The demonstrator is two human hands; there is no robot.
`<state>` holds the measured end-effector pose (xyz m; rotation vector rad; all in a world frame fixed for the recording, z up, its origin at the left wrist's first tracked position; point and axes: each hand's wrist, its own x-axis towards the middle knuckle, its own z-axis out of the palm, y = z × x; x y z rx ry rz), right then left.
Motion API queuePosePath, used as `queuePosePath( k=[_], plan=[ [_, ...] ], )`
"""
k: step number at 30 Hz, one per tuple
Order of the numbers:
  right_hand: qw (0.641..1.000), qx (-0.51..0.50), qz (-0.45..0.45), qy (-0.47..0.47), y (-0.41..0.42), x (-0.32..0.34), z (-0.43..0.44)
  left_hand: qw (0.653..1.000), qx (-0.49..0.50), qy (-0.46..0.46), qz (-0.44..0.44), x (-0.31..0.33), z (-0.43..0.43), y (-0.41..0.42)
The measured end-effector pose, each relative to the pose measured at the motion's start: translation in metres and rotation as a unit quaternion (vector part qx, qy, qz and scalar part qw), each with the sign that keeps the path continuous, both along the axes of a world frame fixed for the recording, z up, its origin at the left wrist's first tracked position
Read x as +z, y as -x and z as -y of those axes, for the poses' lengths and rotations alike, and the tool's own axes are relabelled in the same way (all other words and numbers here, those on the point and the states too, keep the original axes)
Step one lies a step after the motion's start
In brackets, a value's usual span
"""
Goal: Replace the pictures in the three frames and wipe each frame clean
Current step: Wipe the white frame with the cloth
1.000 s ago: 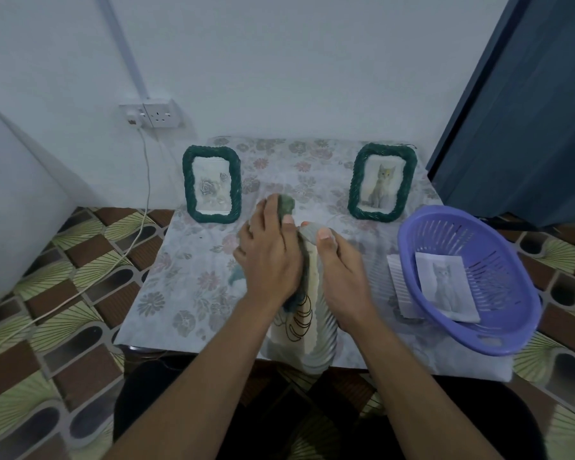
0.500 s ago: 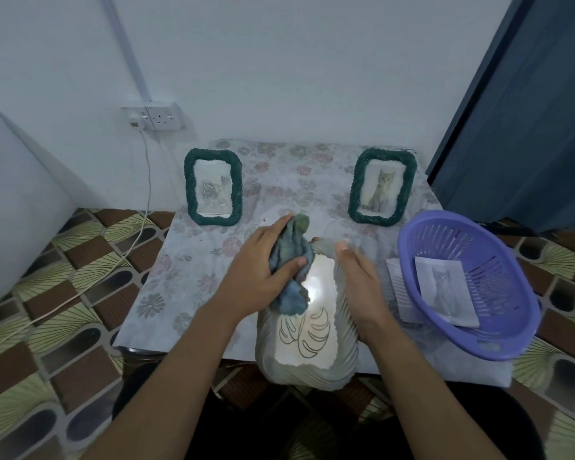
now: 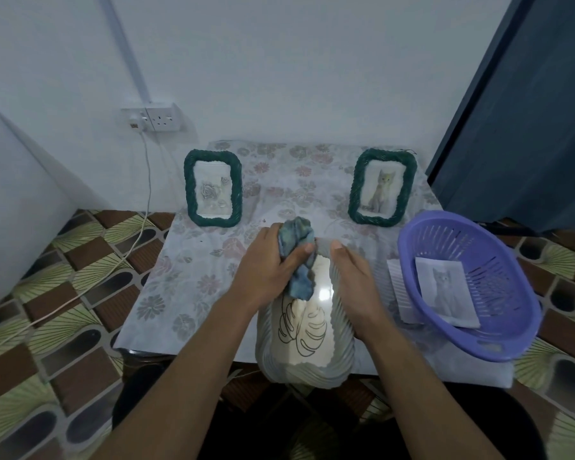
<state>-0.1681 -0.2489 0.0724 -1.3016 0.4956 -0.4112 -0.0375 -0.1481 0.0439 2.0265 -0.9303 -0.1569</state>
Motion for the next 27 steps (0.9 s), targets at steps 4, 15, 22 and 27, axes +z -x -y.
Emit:
queuePosePath(
  k=[4, 15, 22, 27],
  plan=[
    [1.0, 0.002, 0.0, 0.017, 0.0, 0.003, 0.007, 1.0, -0.015, 0.007, 0.001, 0.011, -0.003, 0.006],
    [1.0, -0.005, 0.019, -0.007, 0.004, 0.006, 0.009, 0.991, 0.053, 0.082, -0.087, 0.029, 0.004, 0.021],
    [1.0, -0.016, 0.005, -0.018, 0.007, 0.005, 0.012, 0.992, 0.022, 0.063, -0.111, 0.033, 0.003, 0.017],
    [1.0, -0.011, 0.005, -0.019, 0.008, 0.007, 0.011, 0.979, 0.056, 0.098, -0.169, 0.035, 0.004, 0.016]
  ],
)
